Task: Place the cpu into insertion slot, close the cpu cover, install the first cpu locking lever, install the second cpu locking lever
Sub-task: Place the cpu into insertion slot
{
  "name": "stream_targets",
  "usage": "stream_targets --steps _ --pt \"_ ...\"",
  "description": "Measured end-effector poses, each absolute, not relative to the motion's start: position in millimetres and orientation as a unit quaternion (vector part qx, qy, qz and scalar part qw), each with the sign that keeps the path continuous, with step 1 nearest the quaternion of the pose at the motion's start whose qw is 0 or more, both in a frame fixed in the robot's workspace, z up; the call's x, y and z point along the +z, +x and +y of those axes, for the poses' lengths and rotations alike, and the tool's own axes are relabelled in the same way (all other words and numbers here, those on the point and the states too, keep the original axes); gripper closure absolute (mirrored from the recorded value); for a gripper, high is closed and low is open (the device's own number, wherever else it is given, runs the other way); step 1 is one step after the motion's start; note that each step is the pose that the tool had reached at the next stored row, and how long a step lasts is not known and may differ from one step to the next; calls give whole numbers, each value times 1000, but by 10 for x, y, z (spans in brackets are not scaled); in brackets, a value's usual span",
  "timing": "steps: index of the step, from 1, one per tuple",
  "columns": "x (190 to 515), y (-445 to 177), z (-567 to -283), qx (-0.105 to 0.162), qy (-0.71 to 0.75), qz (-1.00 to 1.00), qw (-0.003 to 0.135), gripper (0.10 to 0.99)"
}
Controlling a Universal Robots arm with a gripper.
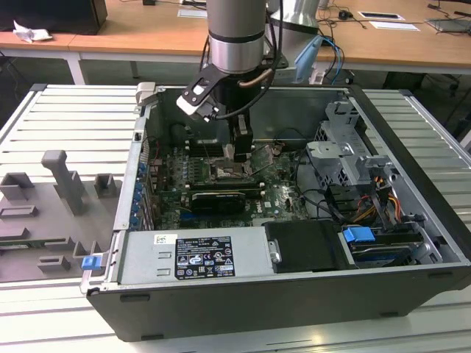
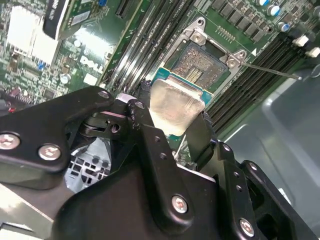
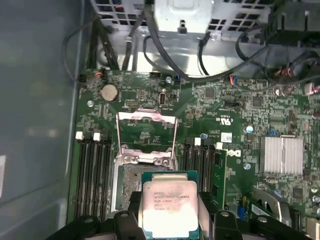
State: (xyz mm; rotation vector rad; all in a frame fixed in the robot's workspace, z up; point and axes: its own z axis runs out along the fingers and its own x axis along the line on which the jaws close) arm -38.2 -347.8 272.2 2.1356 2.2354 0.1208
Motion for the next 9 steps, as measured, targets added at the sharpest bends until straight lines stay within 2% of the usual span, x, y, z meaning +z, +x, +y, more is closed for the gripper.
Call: stream_targets --steps 9 --pt "2541 -466 -3426 39 694 719 24 557"
